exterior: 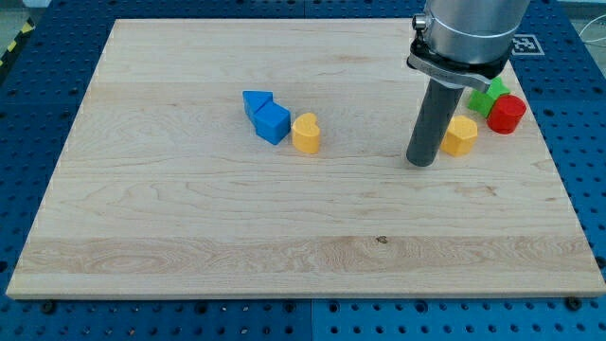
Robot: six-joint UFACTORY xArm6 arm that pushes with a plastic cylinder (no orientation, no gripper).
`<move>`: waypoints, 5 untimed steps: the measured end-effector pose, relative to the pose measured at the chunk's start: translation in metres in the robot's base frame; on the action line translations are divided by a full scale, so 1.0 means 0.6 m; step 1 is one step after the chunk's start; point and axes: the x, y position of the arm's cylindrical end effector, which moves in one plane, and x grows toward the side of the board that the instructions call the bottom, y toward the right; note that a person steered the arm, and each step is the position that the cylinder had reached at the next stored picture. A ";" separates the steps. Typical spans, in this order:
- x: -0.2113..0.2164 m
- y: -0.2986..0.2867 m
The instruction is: Move the yellow hexagon below the red circle
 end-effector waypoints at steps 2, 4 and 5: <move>-0.057 0.053; -0.051 0.167; -0.051 0.119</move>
